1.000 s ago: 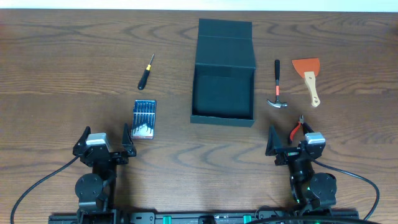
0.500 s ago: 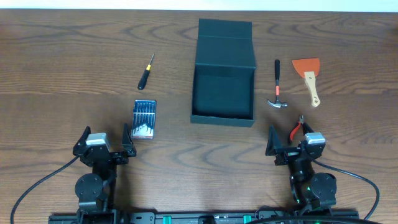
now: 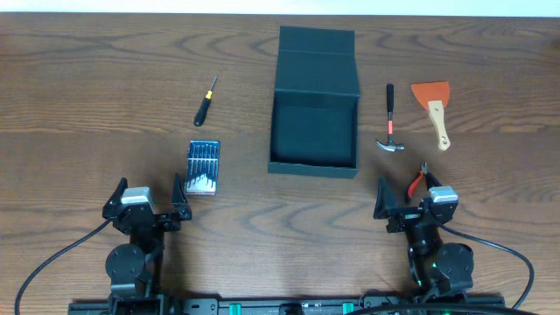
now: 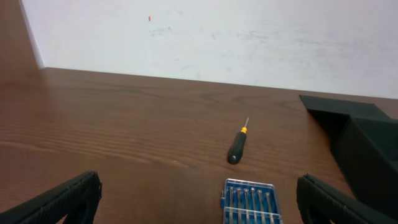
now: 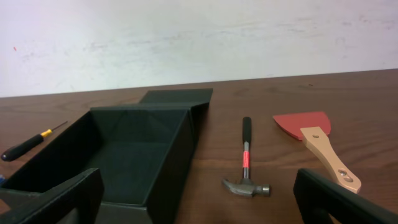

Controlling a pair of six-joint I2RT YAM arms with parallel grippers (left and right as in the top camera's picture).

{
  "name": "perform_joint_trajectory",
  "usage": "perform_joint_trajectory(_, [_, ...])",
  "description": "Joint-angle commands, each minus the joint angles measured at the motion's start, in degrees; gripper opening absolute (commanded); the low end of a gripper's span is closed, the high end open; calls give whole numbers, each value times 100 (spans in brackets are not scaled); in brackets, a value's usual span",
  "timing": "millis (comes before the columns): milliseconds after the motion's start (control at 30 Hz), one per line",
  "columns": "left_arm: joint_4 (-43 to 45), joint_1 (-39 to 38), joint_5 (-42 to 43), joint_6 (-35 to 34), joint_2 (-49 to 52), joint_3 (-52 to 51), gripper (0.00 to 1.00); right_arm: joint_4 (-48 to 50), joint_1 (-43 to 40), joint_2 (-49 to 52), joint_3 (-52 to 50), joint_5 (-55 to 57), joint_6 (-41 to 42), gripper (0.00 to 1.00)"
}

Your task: Pack container

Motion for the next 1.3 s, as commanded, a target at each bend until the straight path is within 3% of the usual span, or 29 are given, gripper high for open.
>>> perform_joint_trajectory(0, [-251, -22, -52, 76, -35, -76, 99, -17, -44, -37, -15, -22, -85, 99])
perform_joint_trajectory(633, [-227, -9, -59, 33, -28, -76, 99, -17, -44, -37, -15, -22, -85, 99])
perform_joint_trajectory(867, [-219, -11, 278, -765, 101, 26, 98, -20, -44, -37, -15, -22, -85, 99])
perform_joint_trajectory(1033, [-260, -11, 560, -831, 1051, 741, 98, -17, -46, -37, -15, -22, -85, 99])
perform_joint_trajectory(1167, [-369, -11, 741, -581, 2702, 2024, 98, -17, -44, -37, -15, -22, -85, 99])
perform_joint_trajectory(1267, [-1045, -11, 990, -420, 4113, 3405, 98, -20, -44, -37, -15, -22, -85, 99])
